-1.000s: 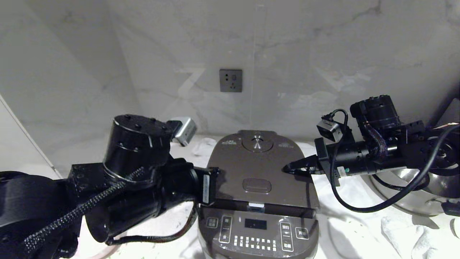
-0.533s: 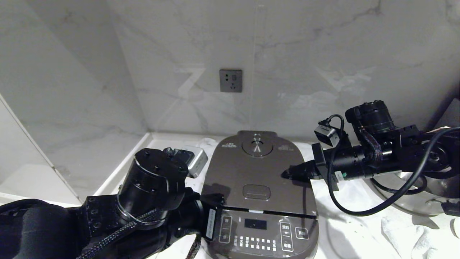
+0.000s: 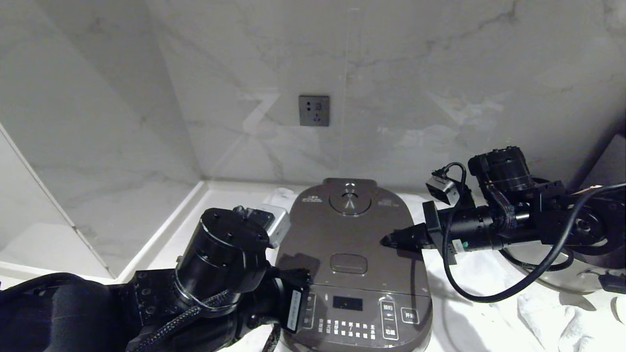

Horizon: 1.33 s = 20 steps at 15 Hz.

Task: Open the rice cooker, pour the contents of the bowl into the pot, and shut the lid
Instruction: Close the rice cooker

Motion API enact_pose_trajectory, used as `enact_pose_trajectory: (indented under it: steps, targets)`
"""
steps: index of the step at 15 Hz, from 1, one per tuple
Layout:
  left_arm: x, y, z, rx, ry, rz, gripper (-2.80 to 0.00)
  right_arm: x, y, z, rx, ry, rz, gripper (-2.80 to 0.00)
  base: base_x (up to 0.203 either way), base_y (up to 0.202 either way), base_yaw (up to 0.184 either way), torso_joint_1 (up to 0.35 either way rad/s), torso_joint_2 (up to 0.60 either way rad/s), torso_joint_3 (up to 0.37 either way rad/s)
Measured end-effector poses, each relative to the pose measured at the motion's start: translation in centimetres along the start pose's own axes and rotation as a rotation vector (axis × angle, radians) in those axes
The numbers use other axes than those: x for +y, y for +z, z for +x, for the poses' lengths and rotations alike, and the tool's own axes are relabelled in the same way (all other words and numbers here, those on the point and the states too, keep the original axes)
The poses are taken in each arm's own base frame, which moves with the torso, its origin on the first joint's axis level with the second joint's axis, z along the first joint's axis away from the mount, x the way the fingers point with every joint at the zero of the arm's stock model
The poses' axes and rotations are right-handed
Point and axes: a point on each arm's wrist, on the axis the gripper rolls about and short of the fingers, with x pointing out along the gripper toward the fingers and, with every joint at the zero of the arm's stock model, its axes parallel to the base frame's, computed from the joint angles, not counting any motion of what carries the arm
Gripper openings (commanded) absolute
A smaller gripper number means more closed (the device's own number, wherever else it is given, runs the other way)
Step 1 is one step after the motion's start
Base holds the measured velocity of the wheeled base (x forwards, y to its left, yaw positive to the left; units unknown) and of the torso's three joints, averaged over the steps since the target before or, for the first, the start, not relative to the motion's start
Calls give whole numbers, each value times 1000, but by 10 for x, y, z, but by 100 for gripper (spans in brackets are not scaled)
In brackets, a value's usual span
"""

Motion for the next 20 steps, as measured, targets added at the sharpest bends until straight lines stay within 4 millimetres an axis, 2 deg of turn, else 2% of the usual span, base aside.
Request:
enact_pose_trajectory:
  steps: [3,7,10,12,14,16,18,20]
  targets:
    - [4,12,-5,-41,8,-22,-280,6,0,-7,-20,2,-9,-280,0,0,0,0,0,0]
    - [23,44,-23,-174,43,-86,-280,22,0,-22,-63,35,-53,-280,0,0,0,0,0,0]
    - [28,49,-32,-206,48,-99,-280,28,0,-28,-82,47,-68,-280,0,0,0,0,0,0]
    - [30,45,-39,-203,30,-97,-280,33,-1,-33,-94,58,-62,-280,0,0,0,0,0,0]
    - [33,32,-49,-183,11,-93,-280,39,-6,-40,-106,68,-66,-280,0,0,0,0,0,0]
    - [40,23,-67,-201,20,-101,-280,45,-13,-50,-125,78,-86,-280,0,0,0,0,0,0]
    - [49,16,-96,-267,36,-112,-280,51,-17,-58,-184,48,-104,-280,0,0,0,0,0,0]
    - [59,6,-136,-363,79,-116,-280,55,-19,-65,-261,-1,-118,-280,0,0,0,0,0,0]
